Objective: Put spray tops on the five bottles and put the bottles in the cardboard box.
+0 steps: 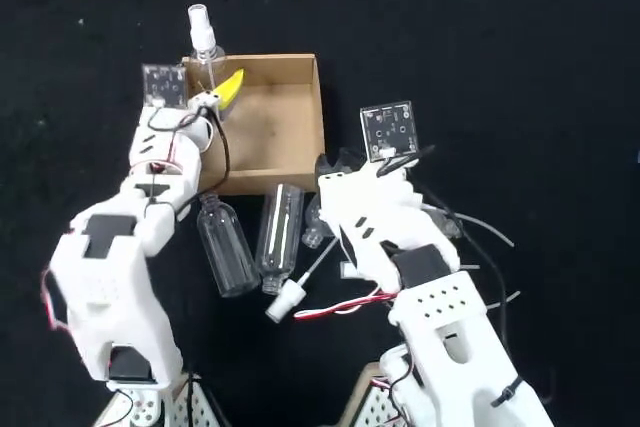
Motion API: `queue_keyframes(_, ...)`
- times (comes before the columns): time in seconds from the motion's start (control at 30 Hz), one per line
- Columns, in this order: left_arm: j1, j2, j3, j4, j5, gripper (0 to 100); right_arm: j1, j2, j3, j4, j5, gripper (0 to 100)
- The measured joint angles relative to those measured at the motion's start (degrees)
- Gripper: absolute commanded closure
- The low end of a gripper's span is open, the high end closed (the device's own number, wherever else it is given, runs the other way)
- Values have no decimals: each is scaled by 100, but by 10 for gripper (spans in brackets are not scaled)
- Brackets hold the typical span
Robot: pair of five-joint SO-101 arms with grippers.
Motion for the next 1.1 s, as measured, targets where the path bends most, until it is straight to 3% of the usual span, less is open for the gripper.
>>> queue_keyframes(0.43,-35,-2681,114,4800,0,658,0,0,0,0,0,920)
queue_keyframes(0.7,-237,-3095,-993,7912,0,666,0,0,0,0,0,920)
queue_keyframes(0.87,-730,-3138,-2180,9881,18,891,0,0,0,0,0,920)
queue_keyframes(0.93,-844,-3147,-2382,10338,18,983,0,0,0,0,0,920)
queue_keyframes(1.1,-967,-3147,-2207,10347,0,870,0,0,0,0,0,920)
